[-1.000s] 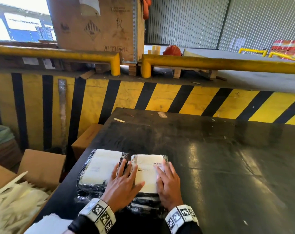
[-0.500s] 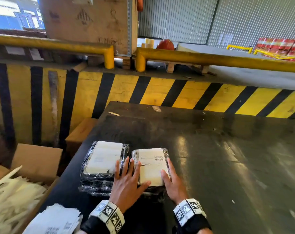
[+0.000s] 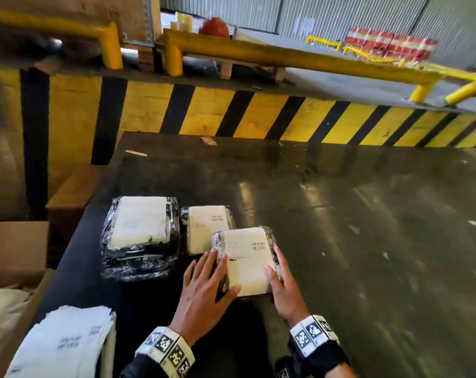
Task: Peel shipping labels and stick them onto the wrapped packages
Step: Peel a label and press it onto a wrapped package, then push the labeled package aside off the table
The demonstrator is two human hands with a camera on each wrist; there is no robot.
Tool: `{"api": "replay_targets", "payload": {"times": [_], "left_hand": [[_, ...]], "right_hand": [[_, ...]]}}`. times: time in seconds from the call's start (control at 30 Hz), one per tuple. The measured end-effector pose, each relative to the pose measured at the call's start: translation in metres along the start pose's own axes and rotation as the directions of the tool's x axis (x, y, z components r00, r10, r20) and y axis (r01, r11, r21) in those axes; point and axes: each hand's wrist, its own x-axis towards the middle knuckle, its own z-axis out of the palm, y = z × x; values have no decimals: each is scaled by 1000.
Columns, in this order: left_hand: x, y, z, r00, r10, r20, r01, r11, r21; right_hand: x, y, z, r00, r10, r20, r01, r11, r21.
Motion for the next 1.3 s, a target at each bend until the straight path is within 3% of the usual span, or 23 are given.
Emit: {"api": "replay_targets", "payload": {"times": [0.1, 0.2, 0.3, 0.43, 0.57, 0.77, 0.87, 0.93, 1.03, 1.1, 1.3], "left_hand": [[-19, 14, 12, 1000, 20, -8, -21, 982, -188], [-32, 29, 32, 998, -55, 39, 64, 951, -303], [-39, 44, 63, 979, -113, 170, 148, 967, -206], [-39, 78, 105, 935, -131, 328, 143, 990, -13], [-47, 120, 139, 859, -266, 438, 239, 964, 116], [-69, 143, 163, 841, -387, 379, 309, 918, 250], [-75, 148, 166, 833, -414, 367, 326, 903, 280], [-81, 151, 168, 835, -425, 349, 333, 896, 293], [-89, 157, 171, 831, -448, 331, 358, 885, 299], [-90, 161, 170, 828, -461, 320, 374, 879, 296], [-91, 165, 166, 829, -453, 329, 375, 885, 276]], "right_hand": [[-31, 11, -29, 998, 31, -59, -31, 999, 13], [-58, 23, -65, 992, 58, -115, -58, 998, 1], [-84, 37, -103, 987, 97, -127, -102, 994, -28], [-108, 61, -155, 980, 171, -100, -177, 982, -58], [-125, 82, -202, 972, 232, -36, -234, 969, -81], [-134, 116, -239, 958, 281, 52, -272, 953, -137], [-138, 128, -246, 965, 251, 83, -218, 934, -284], [-137, 133, -251, 962, 238, 134, -154, 878, -453], [-134, 132, -257, 947, 263, 185, -48, 685, -727], [-135, 130, -257, 951, 242, 192, 18, 577, -816], [-137, 135, -257, 955, 222, 196, 28, 590, -807]]}}
